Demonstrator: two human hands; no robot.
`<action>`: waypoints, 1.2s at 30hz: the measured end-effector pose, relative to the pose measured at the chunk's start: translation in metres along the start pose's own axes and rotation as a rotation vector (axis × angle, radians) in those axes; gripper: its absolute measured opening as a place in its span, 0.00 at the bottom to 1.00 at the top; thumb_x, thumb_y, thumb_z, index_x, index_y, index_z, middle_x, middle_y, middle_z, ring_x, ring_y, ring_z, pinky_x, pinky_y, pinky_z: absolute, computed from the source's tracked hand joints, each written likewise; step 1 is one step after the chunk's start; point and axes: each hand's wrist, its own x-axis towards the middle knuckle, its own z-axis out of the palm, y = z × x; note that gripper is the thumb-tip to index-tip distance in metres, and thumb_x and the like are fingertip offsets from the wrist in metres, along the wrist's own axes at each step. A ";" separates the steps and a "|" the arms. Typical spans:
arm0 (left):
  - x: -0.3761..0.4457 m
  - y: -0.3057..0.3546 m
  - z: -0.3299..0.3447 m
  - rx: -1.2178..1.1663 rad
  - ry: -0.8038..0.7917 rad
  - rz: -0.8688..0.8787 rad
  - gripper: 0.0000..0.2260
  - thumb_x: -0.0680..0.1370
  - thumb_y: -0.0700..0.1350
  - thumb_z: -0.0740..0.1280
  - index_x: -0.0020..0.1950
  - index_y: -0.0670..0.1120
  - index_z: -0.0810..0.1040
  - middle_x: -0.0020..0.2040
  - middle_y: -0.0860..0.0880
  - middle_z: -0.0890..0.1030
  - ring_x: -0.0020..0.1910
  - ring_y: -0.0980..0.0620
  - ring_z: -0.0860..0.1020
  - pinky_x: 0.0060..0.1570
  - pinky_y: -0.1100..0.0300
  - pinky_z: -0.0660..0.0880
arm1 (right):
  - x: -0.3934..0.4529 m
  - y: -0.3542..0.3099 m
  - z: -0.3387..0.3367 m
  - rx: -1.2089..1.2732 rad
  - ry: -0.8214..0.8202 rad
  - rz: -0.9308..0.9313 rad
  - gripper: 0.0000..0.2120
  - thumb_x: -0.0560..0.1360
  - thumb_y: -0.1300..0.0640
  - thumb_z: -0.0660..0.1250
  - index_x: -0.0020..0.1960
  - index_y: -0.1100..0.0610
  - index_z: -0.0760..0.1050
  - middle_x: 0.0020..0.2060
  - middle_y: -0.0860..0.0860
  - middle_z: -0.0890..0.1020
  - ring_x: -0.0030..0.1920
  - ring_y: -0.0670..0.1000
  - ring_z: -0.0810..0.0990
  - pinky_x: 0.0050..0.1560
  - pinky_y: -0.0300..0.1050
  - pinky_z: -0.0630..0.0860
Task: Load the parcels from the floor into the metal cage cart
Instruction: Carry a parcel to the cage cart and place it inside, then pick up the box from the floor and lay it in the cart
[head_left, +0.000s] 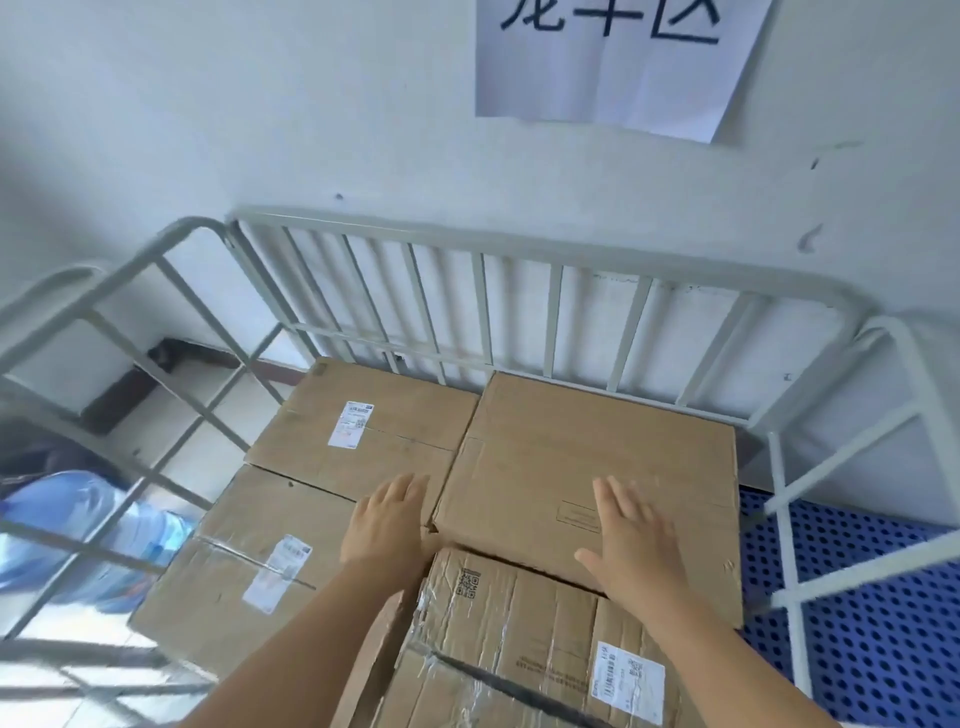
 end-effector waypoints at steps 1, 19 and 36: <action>-0.014 -0.007 -0.007 -0.006 0.014 -0.015 0.34 0.78 0.57 0.63 0.79 0.50 0.51 0.78 0.52 0.55 0.76 0.50 0.56 0.73 0.55 0.53 | -0.007 -0.010 -0.004 -0.008 0.001 -0.031 0.40 0.79 0.42 0.61 0.80 0.52 0.39 0.80 0.50 0.42 0.79 0.54 0.43 0.77 0.55 0.49; -0.311 -0.159 -0.072 -0.130 0.357 -0.302 0.35 0.77 0.57 0.65 0.79 0.49 0.54 0.77 0.50 0.61 0.75 0.49 0.59 0.73 0.52 0.55 | -0.209 -0.230 -0.031 -0.117 0.170 -0.548 0.43 0.78 0.40 0.63 0.80 0.54 0.41 0.80 0.51 0.47 0.79 0.54 0.46 0.76 0.53 0.49; -0.593 -0.171 0.042 -0.355 0.435 -1.069 0.33 0.78 0.56 0.65 0.78 0.49 0.55 0.77 0.51 0.60 0.75 0.49 0.59 0.73 0.51 0.56 | -0.379 -0.349 0.068 -0.311 -0.031 -1.253 0.41 0.78 0.41 0.62 0.80 0.53 0.44 0.80 0.50 0.48 0.79 0.53 0.47 0.76 0.53 0.48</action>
